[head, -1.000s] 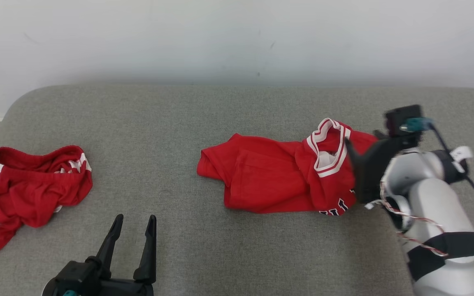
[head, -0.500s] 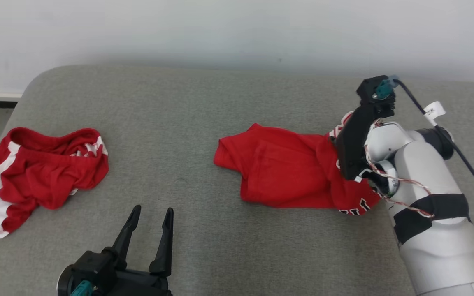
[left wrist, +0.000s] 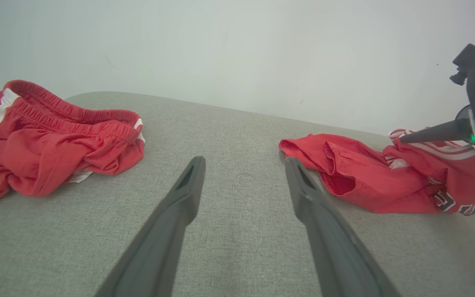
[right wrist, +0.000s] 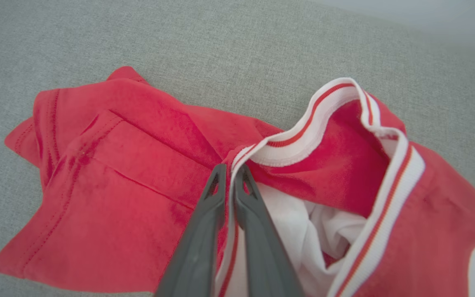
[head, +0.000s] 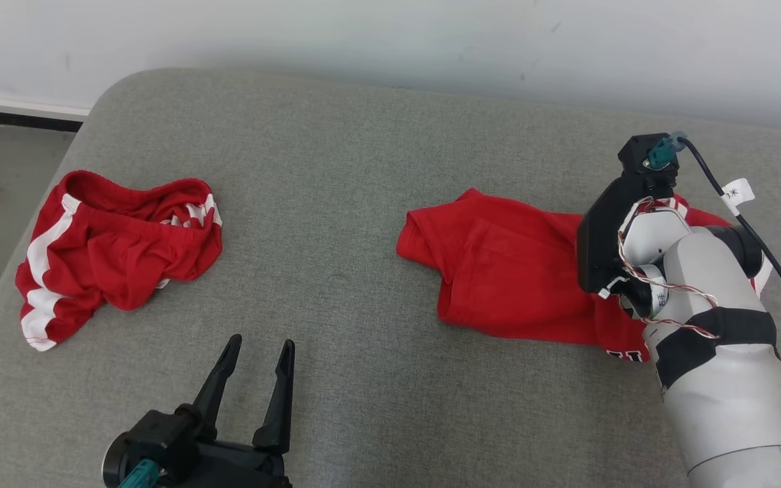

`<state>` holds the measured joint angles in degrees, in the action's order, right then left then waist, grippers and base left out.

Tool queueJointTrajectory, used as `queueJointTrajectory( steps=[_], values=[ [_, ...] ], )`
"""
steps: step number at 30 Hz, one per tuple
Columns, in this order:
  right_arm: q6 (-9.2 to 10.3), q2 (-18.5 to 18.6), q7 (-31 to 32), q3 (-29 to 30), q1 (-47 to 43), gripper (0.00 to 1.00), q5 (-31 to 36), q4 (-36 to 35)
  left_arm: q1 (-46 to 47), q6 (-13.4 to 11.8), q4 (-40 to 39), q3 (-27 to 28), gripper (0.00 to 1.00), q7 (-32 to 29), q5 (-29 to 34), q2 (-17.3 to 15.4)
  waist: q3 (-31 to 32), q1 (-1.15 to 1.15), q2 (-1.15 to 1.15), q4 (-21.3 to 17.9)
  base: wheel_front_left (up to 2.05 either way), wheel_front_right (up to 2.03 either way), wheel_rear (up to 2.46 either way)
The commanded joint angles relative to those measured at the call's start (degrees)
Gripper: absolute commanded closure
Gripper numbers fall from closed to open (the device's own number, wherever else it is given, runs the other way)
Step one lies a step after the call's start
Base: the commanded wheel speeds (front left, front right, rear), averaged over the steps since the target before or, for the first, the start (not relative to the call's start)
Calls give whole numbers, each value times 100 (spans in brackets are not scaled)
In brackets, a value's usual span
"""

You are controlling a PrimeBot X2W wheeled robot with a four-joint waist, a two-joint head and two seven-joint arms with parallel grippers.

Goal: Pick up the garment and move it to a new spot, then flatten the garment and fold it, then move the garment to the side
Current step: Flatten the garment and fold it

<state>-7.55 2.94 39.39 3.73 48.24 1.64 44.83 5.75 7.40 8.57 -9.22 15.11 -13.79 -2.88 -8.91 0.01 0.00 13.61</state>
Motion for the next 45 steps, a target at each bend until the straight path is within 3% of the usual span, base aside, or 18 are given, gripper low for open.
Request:
queueJointTrajectory(
  steps=[1, 6, 12, 17, 23, 26, 31, 37, 45],
  values=[
    [12, -4, -94, -15, 70, 100, -16, 110, 74, -16, -14, -1, 0, 7, -29, 0, -28, -1, 0, 19, 0, 0, 0],
    [12, -6, -365, -208, 215, 100, -251, 251, 54, -28, -8, 44, 0, 7, -20, -1, -11, -1, 0, -38, 0, 0, 0],
    [12, -10, -857, -1067, 470, 100, -1354, 17, -17, -27, 30, 131, 0, 6, 44, -1, 127, -1, 0, -179, 0, 0, 0],
    [12, -7, -1126, -2008, 631, 100, -2718, -830, -120, -25, 15, 235, 0, 6, 94, 0, 270, -1, 0, -330, 0, 0, 0],
    [13, -5, -1591, -2255, 832, 100, -3607, -1958, -260, -18, -8, 334, 0, 6, 153, -1, 452, -1, 0, -507, 0, 0, 0],
    [13, -1, -1843, -1976, 863, 100, -3684, -2379, -313, -13, -23, 363, 0, 7, 177, -1, 528, -1, 0, -597, 0, 0, 0],
    [13, 154, -1743, -1133, 348, 100, -3160, -2726, -404, -7, -35, 365, 0, 7, 187, 0, 627, -1, 0, -714, 0, 0, 0],
    [13, 288, -1337, 333, -1020, 100, -2240, -3019, -436, -4, -53, 323, 0, 6, 185, -1, 640, -1, 0, -807, 0, 0, 0],
    [13, 87, -1382, 2167, -2318, 100, -1139, -3277, -299, -2, -74, 344, 0, 6, 211, 0, 484, -1, 0, -920, 0, 0, 0]
  ],
)
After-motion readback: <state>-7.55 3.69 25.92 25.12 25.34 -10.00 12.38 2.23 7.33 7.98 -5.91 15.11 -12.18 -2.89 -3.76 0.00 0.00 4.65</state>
